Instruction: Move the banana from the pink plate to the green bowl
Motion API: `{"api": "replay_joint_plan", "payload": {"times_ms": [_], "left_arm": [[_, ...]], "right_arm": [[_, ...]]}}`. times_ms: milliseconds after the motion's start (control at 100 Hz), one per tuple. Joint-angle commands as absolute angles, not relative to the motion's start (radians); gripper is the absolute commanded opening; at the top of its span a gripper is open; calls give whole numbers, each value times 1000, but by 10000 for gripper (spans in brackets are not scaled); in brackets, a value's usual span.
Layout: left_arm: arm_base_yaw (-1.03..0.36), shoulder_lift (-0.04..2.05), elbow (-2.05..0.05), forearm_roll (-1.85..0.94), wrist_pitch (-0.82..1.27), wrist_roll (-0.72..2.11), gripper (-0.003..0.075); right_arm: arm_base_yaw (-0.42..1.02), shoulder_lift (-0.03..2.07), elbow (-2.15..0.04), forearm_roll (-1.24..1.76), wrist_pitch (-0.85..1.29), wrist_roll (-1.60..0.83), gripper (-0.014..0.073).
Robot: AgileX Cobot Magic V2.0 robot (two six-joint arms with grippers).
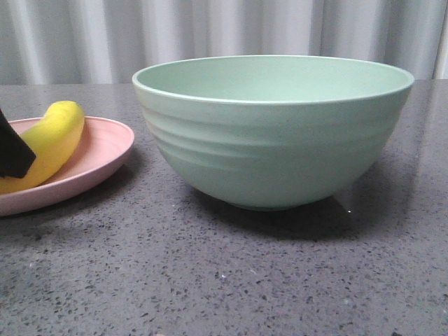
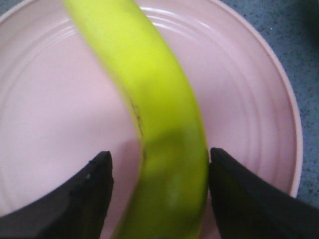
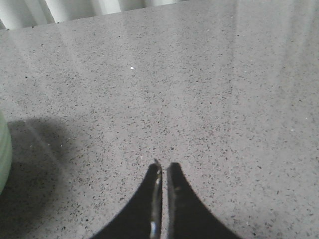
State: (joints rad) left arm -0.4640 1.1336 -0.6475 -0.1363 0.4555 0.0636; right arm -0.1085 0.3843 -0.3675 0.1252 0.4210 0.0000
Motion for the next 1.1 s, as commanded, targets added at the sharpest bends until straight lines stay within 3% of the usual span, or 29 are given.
{"api": "replay_joint_plan", "payload": {"times_ms": [0,260,440,520,870,960,1090], "left_arm": [[-471,1131,-680,-147,398,61,386],[-471,1157,-680,-149,394,61,360],[-471,1157,-681,-149,391,63,164],[-471,1157,-682,-149,389,63,113],[-544,1101,-803,-150,451,67,103],[-606,1072,-847,-153,463,67,103],[-695,1036,-896,-174,465,67,103]], "right_arm": [[-113,399,-403,129,350,0,-64],[-113,401,-403,129,331,0,-64],[-106,405,-403,129,338,0,-64],[-96,414,-403,129,369,-8,-64],[17,525,-569,133,542,-78,-58],[77,596,-657,145,610,-78,-11],[179,700,-764,229,637,-78,148]]}}
